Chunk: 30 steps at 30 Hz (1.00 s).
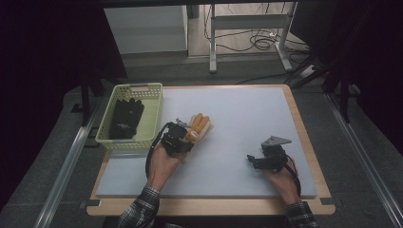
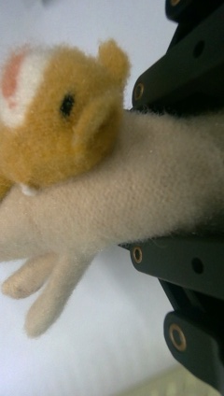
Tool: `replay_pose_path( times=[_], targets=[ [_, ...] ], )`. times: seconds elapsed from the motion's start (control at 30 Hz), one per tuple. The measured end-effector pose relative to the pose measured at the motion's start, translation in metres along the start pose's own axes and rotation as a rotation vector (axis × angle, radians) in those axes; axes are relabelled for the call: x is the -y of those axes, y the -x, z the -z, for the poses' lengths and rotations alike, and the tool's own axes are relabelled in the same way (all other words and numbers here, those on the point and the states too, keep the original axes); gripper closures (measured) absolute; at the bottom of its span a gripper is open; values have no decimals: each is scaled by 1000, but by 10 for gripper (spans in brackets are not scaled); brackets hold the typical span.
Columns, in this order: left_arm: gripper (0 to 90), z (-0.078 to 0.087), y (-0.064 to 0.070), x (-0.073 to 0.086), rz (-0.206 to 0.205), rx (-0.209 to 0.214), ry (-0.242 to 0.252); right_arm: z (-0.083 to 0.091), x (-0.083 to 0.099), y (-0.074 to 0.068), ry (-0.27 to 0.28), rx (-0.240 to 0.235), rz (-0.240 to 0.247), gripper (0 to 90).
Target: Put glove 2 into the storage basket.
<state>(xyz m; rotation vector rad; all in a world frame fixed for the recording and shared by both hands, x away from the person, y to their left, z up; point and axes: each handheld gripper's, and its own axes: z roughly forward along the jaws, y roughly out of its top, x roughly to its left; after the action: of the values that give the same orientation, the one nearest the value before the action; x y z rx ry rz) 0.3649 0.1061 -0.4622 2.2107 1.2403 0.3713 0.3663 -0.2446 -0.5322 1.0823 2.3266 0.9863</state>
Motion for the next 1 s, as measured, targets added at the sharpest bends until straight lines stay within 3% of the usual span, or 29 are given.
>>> replay_pose_path(
  times=[0.33, 0.63, 1.0],
  targets=[
    [624, 25, -28, -19, 37, -38, 25, 0, 0, 0, 0, 0, -5, 228],
    [623, 50, -59, -30, 70, -103, 49, 0, 0, 0, 1, 0, -3, 228],
    [620, 69, -119, -25, 158, -198, 71, 0, 0, 0, 3, 1, -4, 228]
  ],
)
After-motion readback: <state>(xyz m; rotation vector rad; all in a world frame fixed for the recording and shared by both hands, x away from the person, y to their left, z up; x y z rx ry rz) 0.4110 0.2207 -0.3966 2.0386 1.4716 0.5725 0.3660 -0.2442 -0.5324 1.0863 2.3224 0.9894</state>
